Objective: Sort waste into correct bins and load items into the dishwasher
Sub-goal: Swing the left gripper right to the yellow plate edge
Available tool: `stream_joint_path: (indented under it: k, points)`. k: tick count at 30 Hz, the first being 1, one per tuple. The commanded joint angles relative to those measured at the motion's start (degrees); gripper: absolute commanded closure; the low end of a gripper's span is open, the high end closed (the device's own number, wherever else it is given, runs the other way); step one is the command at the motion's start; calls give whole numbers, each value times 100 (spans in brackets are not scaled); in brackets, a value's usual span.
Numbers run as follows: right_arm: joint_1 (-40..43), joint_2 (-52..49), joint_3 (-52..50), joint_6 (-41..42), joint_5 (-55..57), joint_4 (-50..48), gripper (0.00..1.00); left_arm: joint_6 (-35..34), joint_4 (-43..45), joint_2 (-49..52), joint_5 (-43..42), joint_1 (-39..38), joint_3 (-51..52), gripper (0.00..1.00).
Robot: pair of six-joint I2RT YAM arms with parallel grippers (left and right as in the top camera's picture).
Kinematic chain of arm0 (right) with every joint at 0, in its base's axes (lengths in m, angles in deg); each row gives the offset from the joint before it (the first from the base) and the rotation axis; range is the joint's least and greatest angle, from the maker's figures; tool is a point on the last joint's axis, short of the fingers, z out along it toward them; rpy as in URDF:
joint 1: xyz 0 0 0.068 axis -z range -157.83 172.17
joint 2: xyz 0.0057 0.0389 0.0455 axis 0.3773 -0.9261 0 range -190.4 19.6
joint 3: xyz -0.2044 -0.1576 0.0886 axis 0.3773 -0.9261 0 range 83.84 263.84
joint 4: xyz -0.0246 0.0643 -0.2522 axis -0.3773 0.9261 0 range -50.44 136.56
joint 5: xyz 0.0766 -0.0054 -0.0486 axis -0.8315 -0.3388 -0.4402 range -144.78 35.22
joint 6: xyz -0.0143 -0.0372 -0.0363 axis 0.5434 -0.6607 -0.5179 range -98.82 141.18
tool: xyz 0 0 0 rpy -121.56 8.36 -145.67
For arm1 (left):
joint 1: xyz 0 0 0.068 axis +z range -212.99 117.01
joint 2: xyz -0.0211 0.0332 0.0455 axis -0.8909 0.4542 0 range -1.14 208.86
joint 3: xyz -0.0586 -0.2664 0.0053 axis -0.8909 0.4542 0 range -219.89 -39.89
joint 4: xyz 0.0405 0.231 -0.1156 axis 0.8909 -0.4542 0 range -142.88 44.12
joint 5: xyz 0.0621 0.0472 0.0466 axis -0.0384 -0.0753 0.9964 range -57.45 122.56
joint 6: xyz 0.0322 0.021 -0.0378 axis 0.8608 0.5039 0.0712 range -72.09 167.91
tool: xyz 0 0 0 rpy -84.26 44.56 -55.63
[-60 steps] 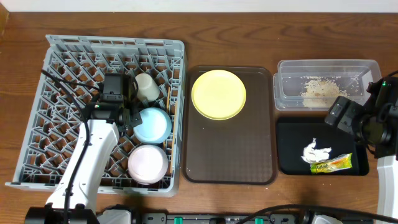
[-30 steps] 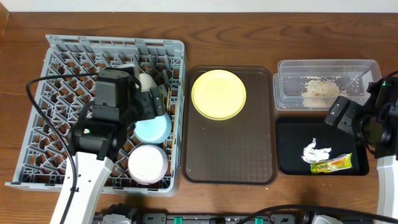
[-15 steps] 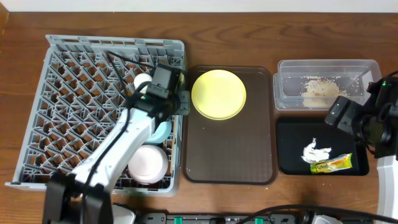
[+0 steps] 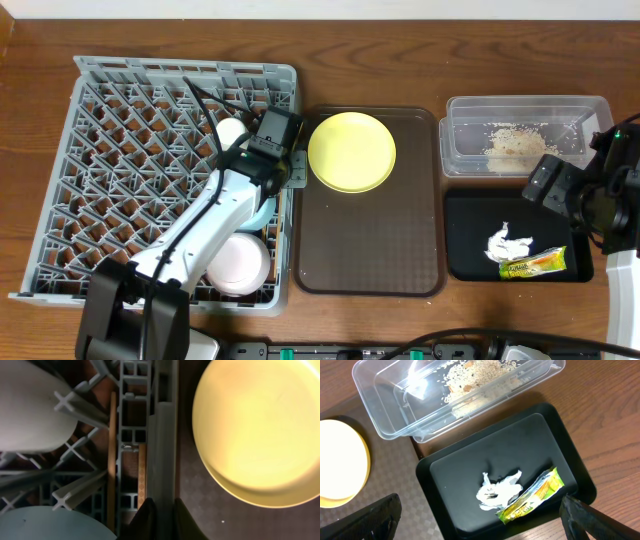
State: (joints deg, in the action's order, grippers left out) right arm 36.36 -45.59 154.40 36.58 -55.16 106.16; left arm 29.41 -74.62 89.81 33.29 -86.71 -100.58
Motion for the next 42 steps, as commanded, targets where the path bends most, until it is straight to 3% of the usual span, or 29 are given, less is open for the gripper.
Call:
stream_joint_path:
  k: [1,29,42]
  points:
    - [42,15,68,-2,13,4,1,-42,9,79,105,-101,52,92]
    - [42,15,68,-2,13,4,1,87,363,81,190,-98,50,92]
    - [42,15,68,-2,13,4,1,693,398,81,190,-98,50,92]
